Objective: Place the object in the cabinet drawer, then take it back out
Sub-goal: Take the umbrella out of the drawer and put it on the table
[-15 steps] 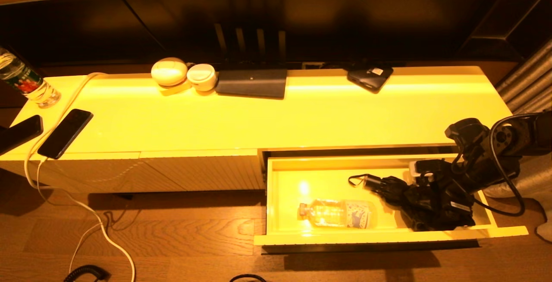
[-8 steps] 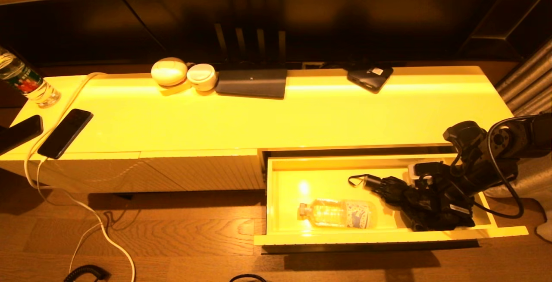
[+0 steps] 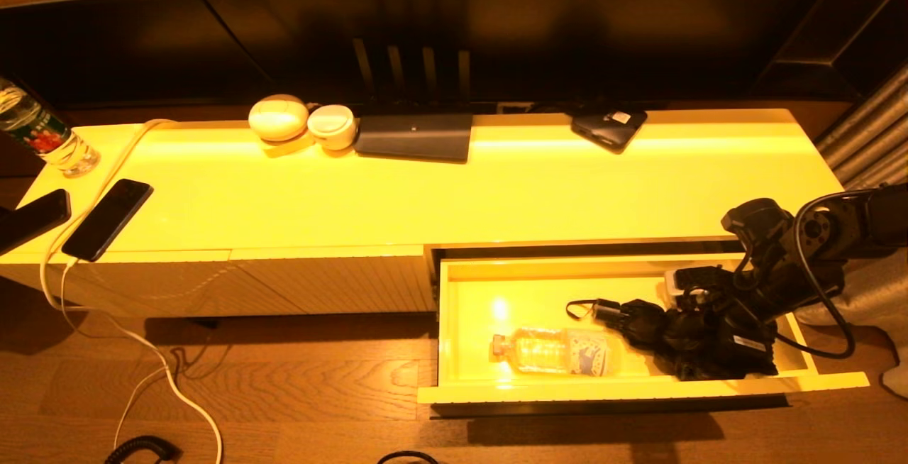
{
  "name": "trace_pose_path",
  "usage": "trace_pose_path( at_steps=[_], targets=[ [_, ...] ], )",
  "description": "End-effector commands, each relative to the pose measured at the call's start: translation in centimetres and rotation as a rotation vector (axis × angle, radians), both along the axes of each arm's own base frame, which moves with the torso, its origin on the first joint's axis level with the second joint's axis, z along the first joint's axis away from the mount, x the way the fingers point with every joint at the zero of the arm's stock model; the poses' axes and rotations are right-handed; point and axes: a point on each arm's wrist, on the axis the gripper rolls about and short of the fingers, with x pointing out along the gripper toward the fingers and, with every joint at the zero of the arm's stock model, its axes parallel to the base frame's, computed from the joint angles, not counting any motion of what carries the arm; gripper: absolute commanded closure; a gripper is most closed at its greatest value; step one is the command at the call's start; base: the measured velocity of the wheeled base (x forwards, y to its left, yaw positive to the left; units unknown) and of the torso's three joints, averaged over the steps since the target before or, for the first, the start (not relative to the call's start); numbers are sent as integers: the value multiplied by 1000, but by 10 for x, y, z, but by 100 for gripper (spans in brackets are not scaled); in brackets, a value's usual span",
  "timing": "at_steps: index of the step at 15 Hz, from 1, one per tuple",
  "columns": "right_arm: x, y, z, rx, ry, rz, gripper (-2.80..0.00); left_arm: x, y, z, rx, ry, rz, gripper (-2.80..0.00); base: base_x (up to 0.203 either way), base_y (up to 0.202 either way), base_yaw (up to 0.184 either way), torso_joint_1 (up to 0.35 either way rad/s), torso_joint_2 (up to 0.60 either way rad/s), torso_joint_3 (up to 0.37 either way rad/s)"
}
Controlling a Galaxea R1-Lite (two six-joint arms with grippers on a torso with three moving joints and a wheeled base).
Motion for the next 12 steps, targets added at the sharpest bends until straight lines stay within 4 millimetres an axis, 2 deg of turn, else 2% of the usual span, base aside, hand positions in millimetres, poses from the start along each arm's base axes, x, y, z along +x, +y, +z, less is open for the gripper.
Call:
trace_pose_path(
  at_steps=[1,6,9,12],
  targets=[
    [0,1,-2,-1,10,9,0,0,0,0,0,1,0,0,0,0,0,0,0,0],
    [-2,1,2,-1,-17,8,0,0,0,0,0,1,0,0,0,0,0,0,0,0],
    [-7,1,16,-6,-97,8,0,0,0,0,0,1,0,0,0,0,0,0,0,0],
    [-21,-2,31,-21,-155,-2,0,0,0,0,0,1,0,0,0,0,0,0,0,0]
  ],
)
